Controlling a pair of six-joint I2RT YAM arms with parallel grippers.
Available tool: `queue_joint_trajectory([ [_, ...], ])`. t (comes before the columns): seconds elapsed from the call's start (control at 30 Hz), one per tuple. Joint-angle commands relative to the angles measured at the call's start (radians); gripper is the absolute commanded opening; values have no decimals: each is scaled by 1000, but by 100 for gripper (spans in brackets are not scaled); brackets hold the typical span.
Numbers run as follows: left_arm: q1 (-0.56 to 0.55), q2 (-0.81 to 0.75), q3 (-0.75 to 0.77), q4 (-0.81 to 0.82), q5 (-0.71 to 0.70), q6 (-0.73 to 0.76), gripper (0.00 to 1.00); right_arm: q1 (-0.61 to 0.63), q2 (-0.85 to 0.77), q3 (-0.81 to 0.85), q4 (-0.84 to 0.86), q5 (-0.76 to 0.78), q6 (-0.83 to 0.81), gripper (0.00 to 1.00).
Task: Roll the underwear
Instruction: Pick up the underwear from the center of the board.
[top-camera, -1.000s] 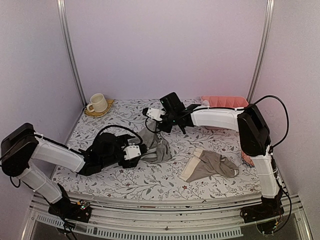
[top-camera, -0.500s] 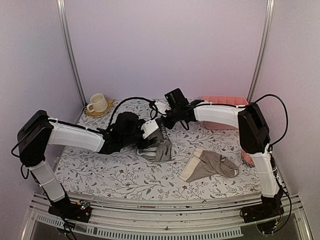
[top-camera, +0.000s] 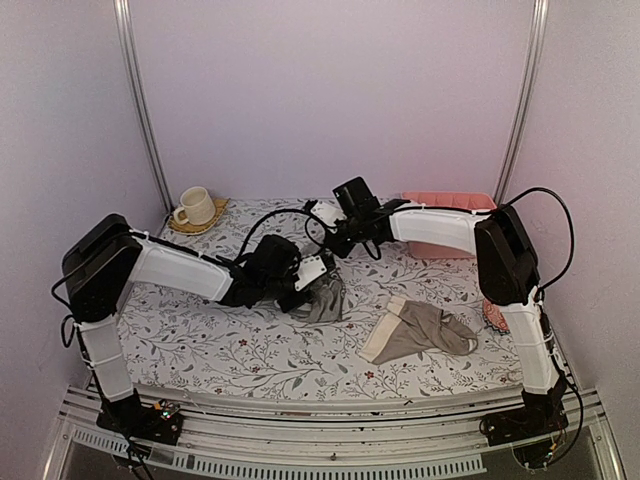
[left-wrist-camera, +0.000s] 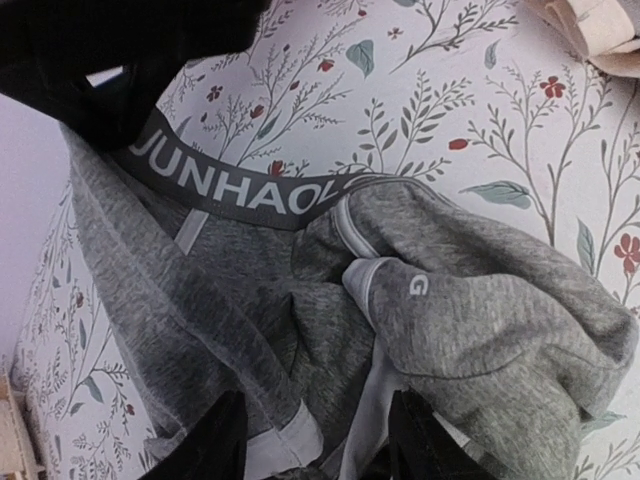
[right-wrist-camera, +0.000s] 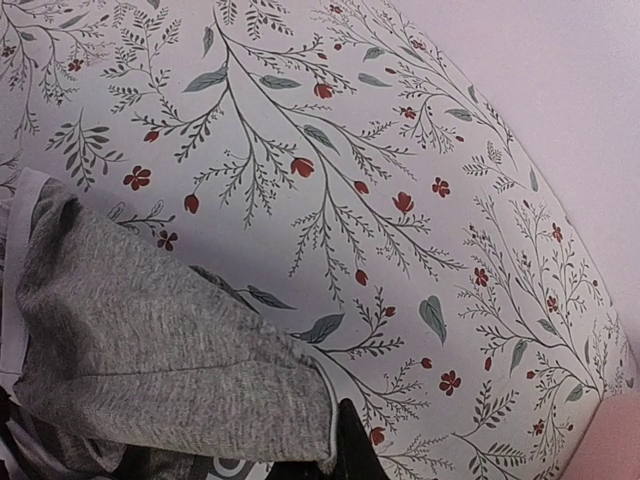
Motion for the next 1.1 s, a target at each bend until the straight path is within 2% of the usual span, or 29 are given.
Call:
queue_joint_trajectory([
  [0.0, -12, 39, 48, -18, -48, 0, 47, -4, 19, 33, -8, -11, 10, 2],
  [0.33, 29, 43, 47, -29, -77, -7, 33, -8, 23, 31, -10, 6, -4, 2],
  [0.4, 36, 32, 34, -33, -59, -6, 34, -9, 24, 32, -10, 10, -3, 2],
  [0.5, 37, 21, 20, -43, -32, -6, 42, -13, 24, 33, -10, 13, -1, 2],
  [0.63, 39, 43, 33, -61, -34, -11, 41, -18, 22, 33, -10, 18, 3, 2],
  [0.73, 39, 60, 41, -64, -39, -19, 38, -19, 22, 32, -10, 15, 5, 2],
  [0.9, 40, 69, 48, -62, -63, -19, 24, -18, 22, 33, -9, 12, 1, 2],
  [1.07, 46, 69, 48, -61, -73, -13, 23, -18, 22, 33, -9, 16, -4, 2],
])
